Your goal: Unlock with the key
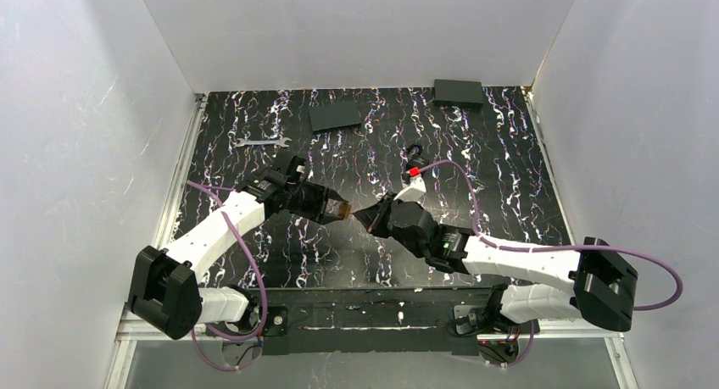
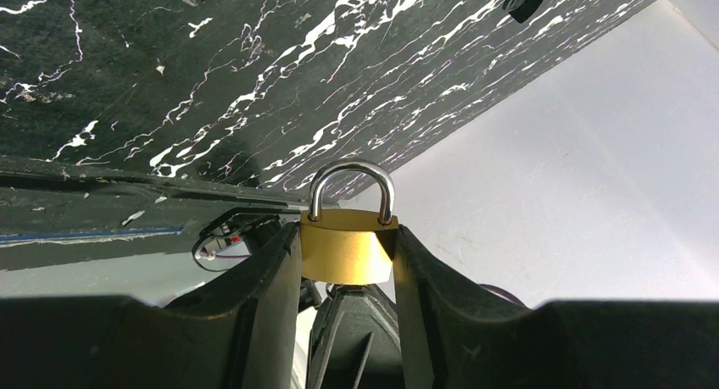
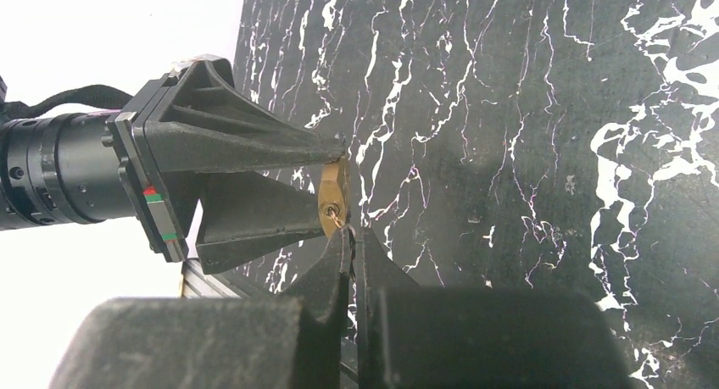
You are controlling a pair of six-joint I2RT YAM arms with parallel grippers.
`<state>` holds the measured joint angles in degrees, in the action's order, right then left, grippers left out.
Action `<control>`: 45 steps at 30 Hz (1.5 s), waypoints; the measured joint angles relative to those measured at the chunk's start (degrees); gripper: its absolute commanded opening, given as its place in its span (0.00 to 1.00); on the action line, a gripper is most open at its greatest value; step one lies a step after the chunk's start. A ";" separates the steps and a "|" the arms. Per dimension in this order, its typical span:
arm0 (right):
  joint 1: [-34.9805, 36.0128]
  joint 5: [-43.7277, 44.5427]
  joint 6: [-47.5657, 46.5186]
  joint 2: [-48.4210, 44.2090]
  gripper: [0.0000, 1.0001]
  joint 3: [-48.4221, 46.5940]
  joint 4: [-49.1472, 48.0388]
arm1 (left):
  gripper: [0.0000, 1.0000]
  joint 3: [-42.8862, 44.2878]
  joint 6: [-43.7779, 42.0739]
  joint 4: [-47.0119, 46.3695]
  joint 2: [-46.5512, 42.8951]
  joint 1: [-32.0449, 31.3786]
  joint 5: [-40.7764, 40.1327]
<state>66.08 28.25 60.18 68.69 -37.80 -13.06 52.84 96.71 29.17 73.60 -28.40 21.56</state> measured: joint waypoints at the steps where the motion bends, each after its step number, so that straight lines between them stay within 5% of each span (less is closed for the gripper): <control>1: 0.00 0.07 0.04 0.31 0.01 -0.50 0.52 | 0.00 0.00 0.00 0.00 0.02 0.09 -0.17; 22: 1.99 4.33 6.14 7.10 0.01 -13.29 18.97 | 0.00 0.28 0.87 3.69 0.09 0.17 -4.33; 45: 4.13 8.09 10.21 10.51 0.01 -16.09 21.16 | 0.00 0.20 3.69 4.28 -0.39 0.17 -6.08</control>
<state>70.22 36.34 70.39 79.20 -53.89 8.10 53.04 100.40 33.45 73.21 -28.23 15.49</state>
